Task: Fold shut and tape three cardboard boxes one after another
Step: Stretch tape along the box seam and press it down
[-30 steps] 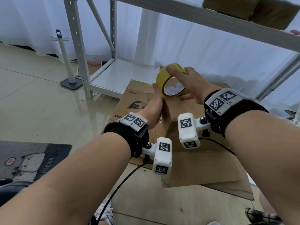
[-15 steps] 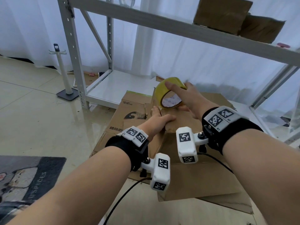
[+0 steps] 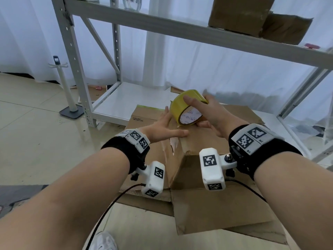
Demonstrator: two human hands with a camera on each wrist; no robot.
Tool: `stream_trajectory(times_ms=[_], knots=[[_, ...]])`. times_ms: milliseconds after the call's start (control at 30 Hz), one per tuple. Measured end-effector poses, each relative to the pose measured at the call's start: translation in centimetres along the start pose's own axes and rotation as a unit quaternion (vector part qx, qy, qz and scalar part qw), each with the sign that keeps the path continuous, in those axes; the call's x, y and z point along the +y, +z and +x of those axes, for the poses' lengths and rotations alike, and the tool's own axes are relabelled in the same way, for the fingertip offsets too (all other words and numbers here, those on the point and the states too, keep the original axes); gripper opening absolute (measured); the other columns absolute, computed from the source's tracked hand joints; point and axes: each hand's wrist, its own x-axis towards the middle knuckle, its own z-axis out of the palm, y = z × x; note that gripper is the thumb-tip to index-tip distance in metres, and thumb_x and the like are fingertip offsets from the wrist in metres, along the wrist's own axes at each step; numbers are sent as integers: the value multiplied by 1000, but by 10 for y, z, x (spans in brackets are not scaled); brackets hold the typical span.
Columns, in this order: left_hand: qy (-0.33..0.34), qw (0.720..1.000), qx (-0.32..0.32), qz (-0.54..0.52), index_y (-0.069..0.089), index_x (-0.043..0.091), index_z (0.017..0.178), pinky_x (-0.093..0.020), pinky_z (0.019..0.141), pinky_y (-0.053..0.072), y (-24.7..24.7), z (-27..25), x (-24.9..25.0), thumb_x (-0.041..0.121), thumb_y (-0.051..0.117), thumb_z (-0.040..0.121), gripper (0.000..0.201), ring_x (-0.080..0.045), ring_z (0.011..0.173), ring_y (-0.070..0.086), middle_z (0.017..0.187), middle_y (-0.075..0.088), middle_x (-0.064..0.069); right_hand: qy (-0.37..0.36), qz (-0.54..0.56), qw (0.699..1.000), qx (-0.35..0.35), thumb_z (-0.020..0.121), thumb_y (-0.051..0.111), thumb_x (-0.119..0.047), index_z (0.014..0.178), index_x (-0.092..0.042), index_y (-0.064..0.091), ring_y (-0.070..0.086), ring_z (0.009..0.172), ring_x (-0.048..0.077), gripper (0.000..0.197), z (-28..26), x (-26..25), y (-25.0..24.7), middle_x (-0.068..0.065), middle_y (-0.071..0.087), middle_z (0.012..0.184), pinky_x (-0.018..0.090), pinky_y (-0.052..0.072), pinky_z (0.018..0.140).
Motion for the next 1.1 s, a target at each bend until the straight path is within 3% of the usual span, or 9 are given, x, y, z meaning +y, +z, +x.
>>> stream_trajectory(times_ms=[67,167,333,567,633,733,867,933,1100], knots=[[12,1000,-2,11,11,63,135,-49,118,16,1,8,-7,80,72,51,106,-12,147,7,159,5,15,-8,-6,1000,7,74,74,-52,127,-25,44,62,100,13,67,0,1,1,-2,61,114,39,53,87],[17,998,43,30,14,48,144,-50,118,16,3,14,-15,82,66,50,113,-14,147,6,159,5,12,-35,-29,998,39,70,77,-51,126,-25,44,61,99,12,69,3,2,1,-6,59,109,41,54,88],[49,993,76,70,29,40,131,-53,116,17,6,16,-12,71,61,57,87,-23,146,10,155,16,3,-74,-86,990,86,44,76,-68,131,-33,44,55,111,17,99,5,-1,2,-7,54,121,45,50,95],[65,984,89,143,38,29,124,-48,118,-2,3,14,-6,51,64,78,57,-19,147,0,159,8,5,-119,-103,974,164,62,84,-45,130,-34,42,46,112,19,81,10,-5,-21,4,39,126,45,44,101],[69,979,88,169,37,27,130,-47,118,-7,4,13,-6,56,57,77,63,-17,147,5,159,10,8,-118,-103,972,176,64,83,-44,133,-33,40,45,112,19,82,12,0,-26,5,37,128,44,43,102],[64,973,92,201,29,29,141,-47,118,-2,4,8,-7,62,44,73,77,-15,145,15,158,12,10,-83,-82,976,186,65,82,-48,145,-25,29,39,126,21,99,14,13,-25,7,35,142,44,37,108],[50,958,77,271,12,34,151,-47,117,9,-1,8,-3,66,39,76,86,-15,145,15,158,8,12,-40,-25,977,208,40,77,-65,139,-15,34,47,122,25,119,15,24,-19,7,44,134,46,43,103],[48,949,80,302,16,33,150,-46,115,10,-3,10,-1,67,40,76,85,-17,144,15,157,10,12,-41,-6,978,207,36,77,-66,138,-18,34,50,118,25,120,16,26,-18,7,47,131,46,45,100],[73,950,64,297,27,23,144,-42,119,-7,-1,13,1,63,46,80,77,-14,147,-1,160,9,7,-98,-18,974,203,62,83,-47,136,-23,31,45,122,21,93,15,30,-21,4,42,135,43,40,105]])
